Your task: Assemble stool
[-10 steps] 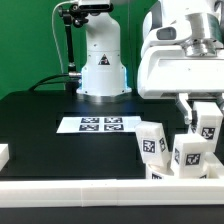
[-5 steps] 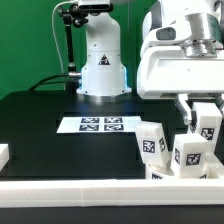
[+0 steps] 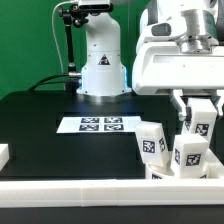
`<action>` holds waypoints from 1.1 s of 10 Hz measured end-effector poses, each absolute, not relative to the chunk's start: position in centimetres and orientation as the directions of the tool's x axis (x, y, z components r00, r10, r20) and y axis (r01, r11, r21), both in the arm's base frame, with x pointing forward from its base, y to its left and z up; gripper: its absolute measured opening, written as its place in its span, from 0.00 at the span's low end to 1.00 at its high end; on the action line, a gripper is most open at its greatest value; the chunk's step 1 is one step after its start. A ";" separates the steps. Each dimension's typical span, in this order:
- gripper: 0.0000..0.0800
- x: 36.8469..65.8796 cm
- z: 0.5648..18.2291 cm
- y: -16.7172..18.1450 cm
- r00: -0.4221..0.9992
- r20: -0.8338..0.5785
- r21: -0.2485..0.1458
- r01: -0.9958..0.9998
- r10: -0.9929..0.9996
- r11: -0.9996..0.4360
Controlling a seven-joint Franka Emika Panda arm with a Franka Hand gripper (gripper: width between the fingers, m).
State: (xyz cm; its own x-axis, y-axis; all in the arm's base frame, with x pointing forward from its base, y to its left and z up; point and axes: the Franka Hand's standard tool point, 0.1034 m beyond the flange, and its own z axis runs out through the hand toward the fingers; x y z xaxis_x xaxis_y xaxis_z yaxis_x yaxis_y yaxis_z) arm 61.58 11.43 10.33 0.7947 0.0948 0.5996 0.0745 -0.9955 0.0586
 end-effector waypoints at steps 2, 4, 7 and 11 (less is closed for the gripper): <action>0.42 61.0 9.8 11.2 0.804 0.587 0.062 0.074 0.096 -0.995; 0.43 61.0 9.8 11.2 0.804 0.587 0.062 0.074 0.096 -0.995; 0.43 60.9 9.4 11.1 0.807 0.583 0.065 0.074 0.098 -0.995; 0.43 60.4 8.7 11.5 0.813 0.574 0.064 0.075 0.098 -0.995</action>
Offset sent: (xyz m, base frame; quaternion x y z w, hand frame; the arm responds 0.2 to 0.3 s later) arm 0.0000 0.0000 0.0000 0.0000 0.0000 0.0000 1.0000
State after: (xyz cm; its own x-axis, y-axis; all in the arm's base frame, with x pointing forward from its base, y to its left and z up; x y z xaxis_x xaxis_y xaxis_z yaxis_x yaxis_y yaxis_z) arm 60.38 11.48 8.66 0.8130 0.0975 0.5741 0.0745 -0.9952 0.0635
